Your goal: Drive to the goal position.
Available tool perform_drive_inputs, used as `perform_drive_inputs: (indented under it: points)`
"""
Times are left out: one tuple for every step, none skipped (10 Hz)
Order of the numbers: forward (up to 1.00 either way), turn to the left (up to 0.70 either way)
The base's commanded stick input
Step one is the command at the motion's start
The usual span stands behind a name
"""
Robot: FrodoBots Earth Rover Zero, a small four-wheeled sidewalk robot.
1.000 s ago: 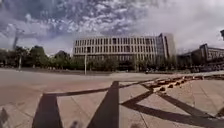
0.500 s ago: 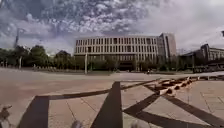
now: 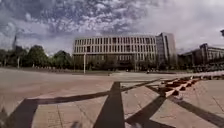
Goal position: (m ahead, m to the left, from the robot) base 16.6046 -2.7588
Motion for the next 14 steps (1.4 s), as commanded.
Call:
perform_drive_inputs:
  points:
    - [0.7,-0.13]
    - [0.7,-0.12]
    - [0.7,-0.02]
    - [0.7,-0.15]
    - [0.7,-0.04]
    - [0.7,0.0]
    - [0.7,0.0]
    - [0.7,-0.01]
    - [0.7,-0.01]
    - [0.7,0.0]
    - [0.7,0.0]
    - [0.7,0.0]
    - [0.7,0.0]
    - [0.7,0.0]
